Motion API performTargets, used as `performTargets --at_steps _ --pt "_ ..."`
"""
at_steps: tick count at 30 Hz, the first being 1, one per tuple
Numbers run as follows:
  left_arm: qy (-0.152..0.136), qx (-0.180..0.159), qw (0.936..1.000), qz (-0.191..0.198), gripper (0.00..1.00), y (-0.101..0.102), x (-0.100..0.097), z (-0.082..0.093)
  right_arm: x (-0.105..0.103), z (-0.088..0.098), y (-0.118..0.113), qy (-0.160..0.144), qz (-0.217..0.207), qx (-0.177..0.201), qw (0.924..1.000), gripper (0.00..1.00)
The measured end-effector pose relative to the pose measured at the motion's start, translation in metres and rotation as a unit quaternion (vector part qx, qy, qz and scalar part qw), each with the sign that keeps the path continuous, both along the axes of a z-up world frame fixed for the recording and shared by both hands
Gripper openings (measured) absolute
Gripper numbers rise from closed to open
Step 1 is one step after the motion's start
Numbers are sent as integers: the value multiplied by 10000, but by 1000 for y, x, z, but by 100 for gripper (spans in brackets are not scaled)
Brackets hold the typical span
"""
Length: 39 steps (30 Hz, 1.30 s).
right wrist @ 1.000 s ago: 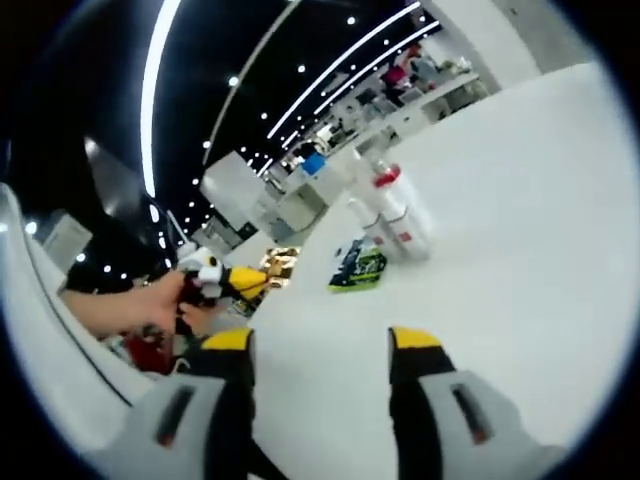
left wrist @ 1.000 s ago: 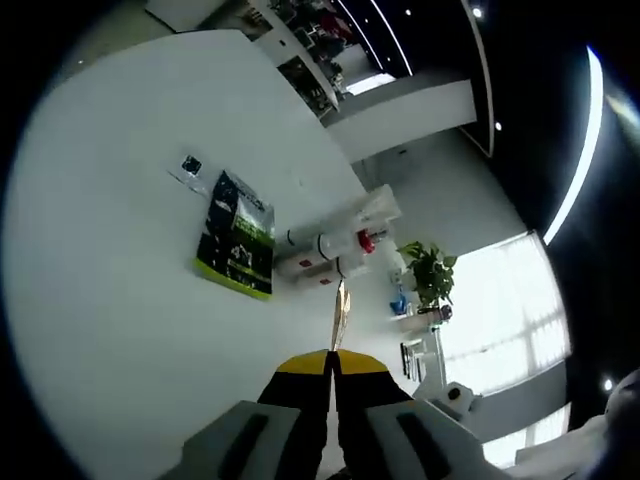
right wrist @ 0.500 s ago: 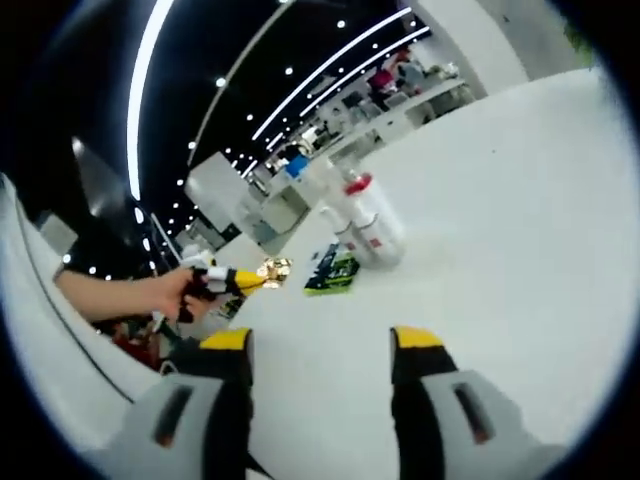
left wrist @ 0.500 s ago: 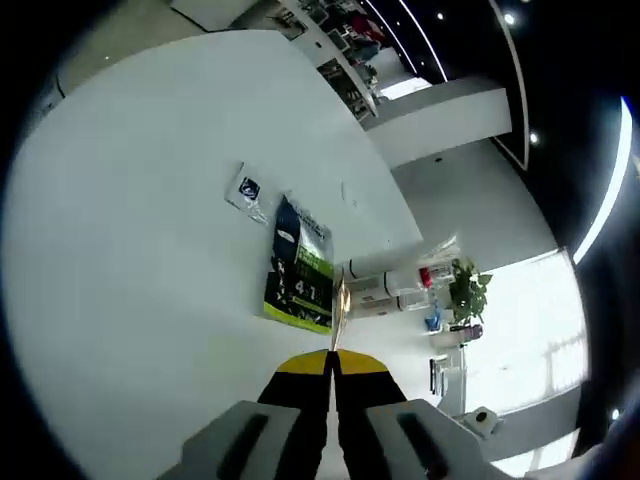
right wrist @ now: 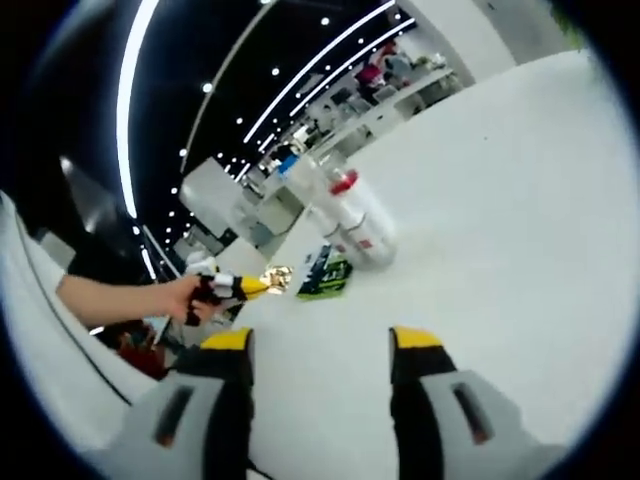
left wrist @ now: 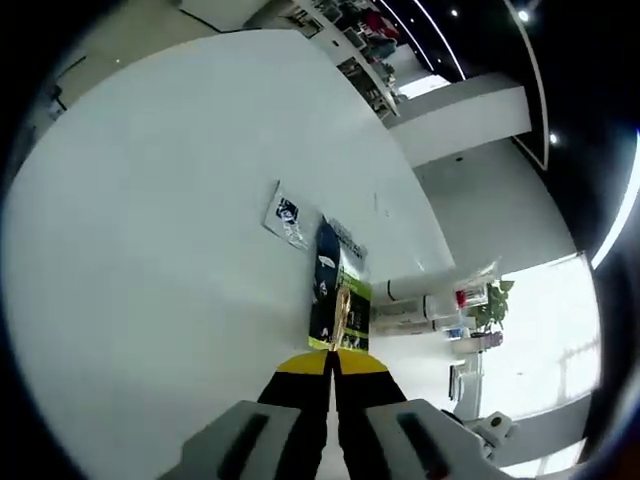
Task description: Arrange the skincare products in the storage area until every visible bottle or jar stands upright without overlapping.
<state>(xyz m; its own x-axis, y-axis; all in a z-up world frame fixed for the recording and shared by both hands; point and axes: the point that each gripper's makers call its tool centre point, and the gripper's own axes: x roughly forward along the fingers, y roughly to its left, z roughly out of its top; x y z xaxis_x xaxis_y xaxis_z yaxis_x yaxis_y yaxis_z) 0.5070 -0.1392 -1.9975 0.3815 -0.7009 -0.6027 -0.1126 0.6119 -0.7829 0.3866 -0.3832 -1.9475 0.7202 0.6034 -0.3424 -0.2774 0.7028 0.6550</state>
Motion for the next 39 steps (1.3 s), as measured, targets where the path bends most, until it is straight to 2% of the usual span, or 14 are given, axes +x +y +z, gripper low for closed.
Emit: performTargets --at_steps 9,11,16,23,29,32,36,39 --pt "112 140 9998 39 0 6 14 -14 -3 -14 0 255 61 -56 9996 52" --pt "161 160 9997 49 0 6 16 -19 0 -14 -1 314 37 40 9995 52" --pt "295 191 9993 132 0 6 20 -31 8 -14 -1 337 62 44 9994 52" --pt "367 162 9986 335 0 10 31 -36 12 -17 1 395 81 72 9992 52" --pt "426 370 9982 182 1 12 32 -43 14 -22 2 475 86 78 9988 52" --pt "416 637 9971 -66 1 14 29 -48 16 -22 4 488 90 116 9987 52" --pt "446 883 9941 -447 1 14 26 -51 17 -22 8 497 128 117 9986 52" --pt "517 1227 9879 -797 1 20 24 -56 17 -23 10 504 152 107 9986 51"
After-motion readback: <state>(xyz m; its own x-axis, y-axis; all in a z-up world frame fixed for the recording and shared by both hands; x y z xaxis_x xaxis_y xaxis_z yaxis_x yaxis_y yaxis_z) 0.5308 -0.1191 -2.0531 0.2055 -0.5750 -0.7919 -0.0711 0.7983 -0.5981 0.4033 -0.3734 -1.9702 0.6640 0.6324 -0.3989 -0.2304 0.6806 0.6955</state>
